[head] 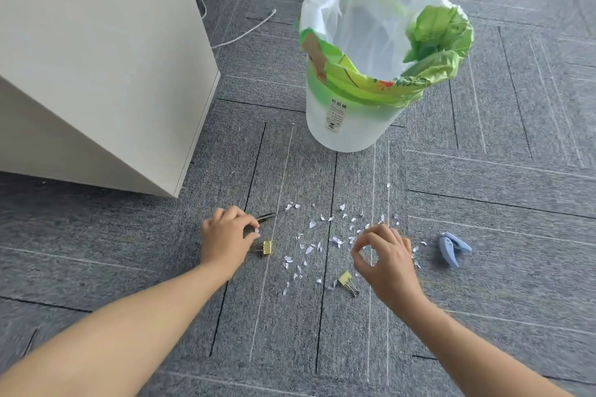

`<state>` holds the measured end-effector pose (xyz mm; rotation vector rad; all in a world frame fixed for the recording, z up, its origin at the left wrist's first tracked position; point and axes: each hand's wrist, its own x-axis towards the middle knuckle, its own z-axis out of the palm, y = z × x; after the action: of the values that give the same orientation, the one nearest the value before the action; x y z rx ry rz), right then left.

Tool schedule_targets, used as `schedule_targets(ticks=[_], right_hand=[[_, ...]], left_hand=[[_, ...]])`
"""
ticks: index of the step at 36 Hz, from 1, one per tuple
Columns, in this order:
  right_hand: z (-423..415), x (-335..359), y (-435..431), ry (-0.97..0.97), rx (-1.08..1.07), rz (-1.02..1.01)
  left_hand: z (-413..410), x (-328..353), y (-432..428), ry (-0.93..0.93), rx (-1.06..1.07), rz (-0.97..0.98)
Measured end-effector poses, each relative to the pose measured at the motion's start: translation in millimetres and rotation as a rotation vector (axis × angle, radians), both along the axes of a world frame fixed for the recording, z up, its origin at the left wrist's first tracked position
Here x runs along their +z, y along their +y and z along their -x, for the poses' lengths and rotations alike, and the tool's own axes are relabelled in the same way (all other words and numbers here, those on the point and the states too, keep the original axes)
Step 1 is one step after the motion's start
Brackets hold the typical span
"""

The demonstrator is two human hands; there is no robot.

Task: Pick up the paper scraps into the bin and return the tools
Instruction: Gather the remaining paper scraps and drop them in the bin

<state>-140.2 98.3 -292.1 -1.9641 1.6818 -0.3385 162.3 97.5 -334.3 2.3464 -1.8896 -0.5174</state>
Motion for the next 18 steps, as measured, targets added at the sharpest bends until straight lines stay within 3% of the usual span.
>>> schedule_targets(ticks=[10,18], right_hand=[[-0.1,1.6,0.2,-0.005,-0.003,0.017],[-1.4,4.7,2.2,-0.015,-0.004,0.042]], left_hand=[[-4.5,-4.5,-3.5,0.105,0.064,-0.003],[-3.2,-0.6,-3.2,0.047,0.028,-0.044]])
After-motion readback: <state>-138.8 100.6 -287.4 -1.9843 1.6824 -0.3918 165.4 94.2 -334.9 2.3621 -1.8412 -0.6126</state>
